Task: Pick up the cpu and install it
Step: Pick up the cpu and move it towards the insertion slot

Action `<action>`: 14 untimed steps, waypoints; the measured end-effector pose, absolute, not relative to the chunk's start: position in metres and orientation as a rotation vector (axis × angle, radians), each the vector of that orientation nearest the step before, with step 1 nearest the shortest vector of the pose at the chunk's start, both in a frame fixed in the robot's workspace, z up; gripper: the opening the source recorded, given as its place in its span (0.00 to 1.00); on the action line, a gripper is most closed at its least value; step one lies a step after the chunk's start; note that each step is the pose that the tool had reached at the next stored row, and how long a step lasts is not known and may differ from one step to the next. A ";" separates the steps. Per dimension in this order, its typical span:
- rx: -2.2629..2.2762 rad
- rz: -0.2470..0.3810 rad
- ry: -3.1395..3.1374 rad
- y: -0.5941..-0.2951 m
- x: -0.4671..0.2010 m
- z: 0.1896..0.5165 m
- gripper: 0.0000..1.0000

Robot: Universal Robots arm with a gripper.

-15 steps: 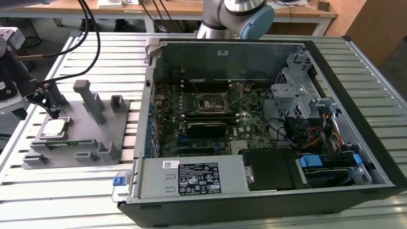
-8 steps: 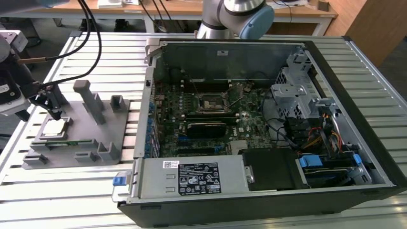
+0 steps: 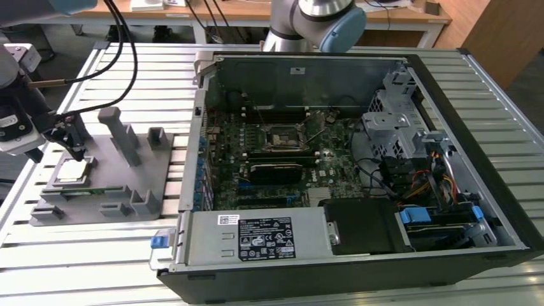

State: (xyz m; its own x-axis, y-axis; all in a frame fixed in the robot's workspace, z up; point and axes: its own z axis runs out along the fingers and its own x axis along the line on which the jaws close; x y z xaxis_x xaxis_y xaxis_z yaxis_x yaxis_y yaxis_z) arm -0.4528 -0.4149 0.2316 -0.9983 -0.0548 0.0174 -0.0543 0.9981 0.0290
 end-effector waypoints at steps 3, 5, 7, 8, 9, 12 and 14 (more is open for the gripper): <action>0.085 -0.044 -3.125 -0.413 -0.454 0.229 0.70; 0.086 -0.044 -3.127 -0.412 -0.455 0.227 0.72; 0.086 -0.044 -3.129 -0.412 -0.455 0.224 0.78; 0.086 -0.044 -3.130 -0.412 -0.456 0.223 0.78; 0.086 -0.044 -3.130 -0.412 -0.456 0.221 0.78; 0.086 -0.044 -3.130 -0.412 -0.456 0.217 0.78; 0.087 -0.046 -3.130 -0.412 -0.456 0.215 0.78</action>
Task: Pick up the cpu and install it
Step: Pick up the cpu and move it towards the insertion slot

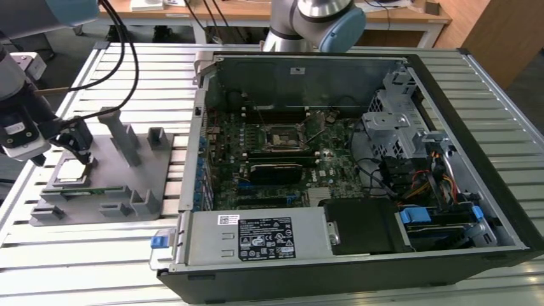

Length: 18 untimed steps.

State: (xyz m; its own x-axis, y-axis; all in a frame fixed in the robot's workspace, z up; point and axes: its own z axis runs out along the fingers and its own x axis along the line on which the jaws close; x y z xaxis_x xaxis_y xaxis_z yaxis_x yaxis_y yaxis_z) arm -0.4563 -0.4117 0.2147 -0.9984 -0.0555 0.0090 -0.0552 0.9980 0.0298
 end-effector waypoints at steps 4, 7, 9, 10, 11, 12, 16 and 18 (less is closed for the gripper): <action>0.088 -0.046 -3.130 -0.412 -0.456 0.210 0.78; 0.088 -0.046 -3.130 -0.412 -0.456 0.207 0.78; 0.088 -0.046 -3.130 -0.412 -0.456 0.205 0.78; 0.088 -0.046 -3.130 -0.412 -0.456 0.204 0.78; 0.088 -0.046 -3.130 -0.412 -0.456 0.203 0.78; 0.088 -0.046 -3.130 -0.412 -0.456 0.202 0.78; 0.088 -0.046 -3.130 -0.412 -0.456 0.201 0.78; 0.088 -0.047 -3.130 -0.412 -0.456 0.200 0.78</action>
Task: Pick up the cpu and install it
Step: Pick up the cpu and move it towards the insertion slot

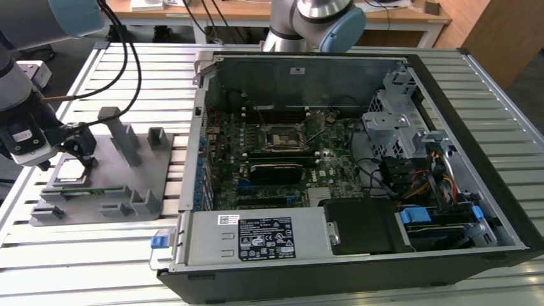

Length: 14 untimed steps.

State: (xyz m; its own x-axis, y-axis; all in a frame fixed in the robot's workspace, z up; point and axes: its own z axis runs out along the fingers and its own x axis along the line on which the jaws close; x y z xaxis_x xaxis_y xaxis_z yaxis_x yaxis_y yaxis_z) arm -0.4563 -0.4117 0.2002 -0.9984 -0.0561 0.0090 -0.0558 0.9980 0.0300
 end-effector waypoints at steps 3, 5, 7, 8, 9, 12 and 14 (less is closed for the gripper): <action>0.088 -0.046 -3.130 -0.412 -0.456 0.199 0.78; 0.088 -0.046 -3.130 -0.412 -0.456 0.198 0.78; 0.088 -0.047 -3.130 -0.411 -0.456 0.197 0.78; 0.088 -0.046 -3.130 -0.411 -0.456 0.197 0.78; 0.088 -0.047 -3.130 -0.411 -0.456 0.196 0.78; 0.088 -0.046 -3.130 -0.411 -0.456 0.195 0.78; 0.088 -0.046 -3.130 -0.411 -0.456 0.194 0.78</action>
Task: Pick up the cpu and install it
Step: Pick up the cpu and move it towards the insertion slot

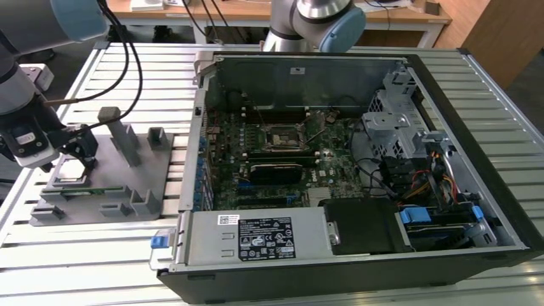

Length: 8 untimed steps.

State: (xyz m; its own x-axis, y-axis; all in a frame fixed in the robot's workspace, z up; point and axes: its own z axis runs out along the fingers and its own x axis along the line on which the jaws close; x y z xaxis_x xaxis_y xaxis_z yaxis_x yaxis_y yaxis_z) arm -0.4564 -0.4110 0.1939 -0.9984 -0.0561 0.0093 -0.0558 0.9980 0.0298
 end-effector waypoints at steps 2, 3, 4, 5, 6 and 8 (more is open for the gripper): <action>0.088 -0.046 -3.130 -0.411 -0.456 0.193 0.78; 0.087 -0.046 -3.130 -0.411 -0.456 0.193 0.78; 0.087 -0.046 -3.130 -0.410 -0.456 0.192 0.78; 0.088 -0.046 -3.130 -0.410 -0.456 0.192 0.78; 0.088 -0.046 -3.130 -0.410 -0.456 0.191 0.78; 0.088 -0.046 -3.130 -0.410 -0.456 0.191 0.78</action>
State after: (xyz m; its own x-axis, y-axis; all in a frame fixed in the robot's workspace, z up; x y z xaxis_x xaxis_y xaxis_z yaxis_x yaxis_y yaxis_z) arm -0.4564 -0.4096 0.1906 -0.9984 -0.0560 0.0092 -0.0557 0.9980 0.0299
